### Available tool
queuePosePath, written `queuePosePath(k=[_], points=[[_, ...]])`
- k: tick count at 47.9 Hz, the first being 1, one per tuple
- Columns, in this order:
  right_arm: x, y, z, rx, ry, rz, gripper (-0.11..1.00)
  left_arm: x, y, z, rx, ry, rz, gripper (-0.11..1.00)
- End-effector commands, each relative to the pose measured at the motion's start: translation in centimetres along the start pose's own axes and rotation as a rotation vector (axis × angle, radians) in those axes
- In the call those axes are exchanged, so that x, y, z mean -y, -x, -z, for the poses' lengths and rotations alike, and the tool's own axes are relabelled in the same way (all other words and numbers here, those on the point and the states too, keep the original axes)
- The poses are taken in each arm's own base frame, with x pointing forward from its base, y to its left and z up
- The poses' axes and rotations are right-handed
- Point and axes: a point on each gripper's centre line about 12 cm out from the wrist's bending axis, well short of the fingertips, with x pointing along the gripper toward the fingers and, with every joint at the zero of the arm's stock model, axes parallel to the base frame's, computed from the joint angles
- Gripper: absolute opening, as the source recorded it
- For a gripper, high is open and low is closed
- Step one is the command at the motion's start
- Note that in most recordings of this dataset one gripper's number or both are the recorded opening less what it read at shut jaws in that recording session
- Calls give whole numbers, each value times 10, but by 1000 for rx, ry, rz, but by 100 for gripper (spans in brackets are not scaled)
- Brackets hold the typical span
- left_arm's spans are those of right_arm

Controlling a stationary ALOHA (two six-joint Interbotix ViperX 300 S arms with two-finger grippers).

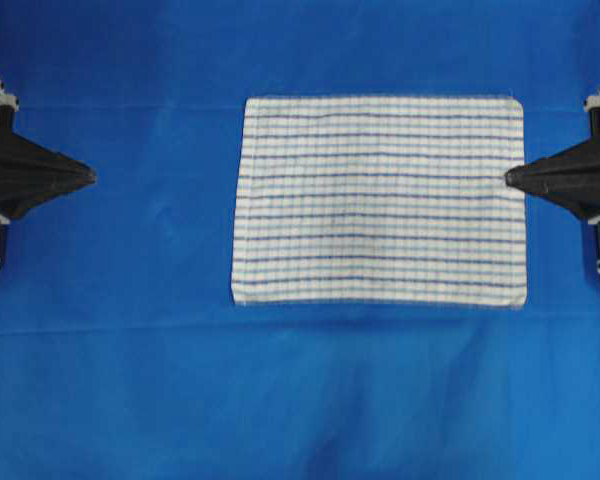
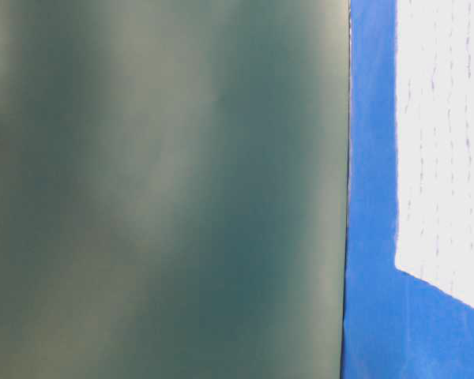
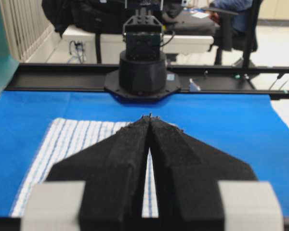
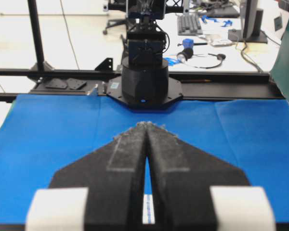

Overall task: Fold the blue towel.
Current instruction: 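Move both grippers to the towel's top corners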

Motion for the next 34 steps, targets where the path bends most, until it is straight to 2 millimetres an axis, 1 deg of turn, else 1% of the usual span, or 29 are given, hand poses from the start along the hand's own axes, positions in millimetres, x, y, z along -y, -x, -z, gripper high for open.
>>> queuePosePath(k=[1,4,10,13,17,26,28,32,34], points=[[3,-3,-5,5,-14,17,2,-10,-12,1,-25,22,-49,0],[7,-5,-3,-30,-25,36,2,-15,-19,4,-39,23,-71,0],[21,-8,2,-129,-59,108,2,-26,-37,15,-77,22,-116,0],[27,-6,4,-169,-69,137,2,-33,-46,23,-104,22,-138,0],[37,-3,13,-240,-81,187,2,-44,-58,33,-144,26,-175,0],[62,8,27,-357,-121,328,2,-74,-88,60,-256,39,-259,1],[68,12,31,-384,-136,361,2,-80,-93,66,-277,44,-276,4],[81,19,44,-470,-173,441,2,-92,-100,76,-315,51,-305,24],[87,23,51,-511,-188,474,4,-99,-104,84,-344,56,-323,37]])
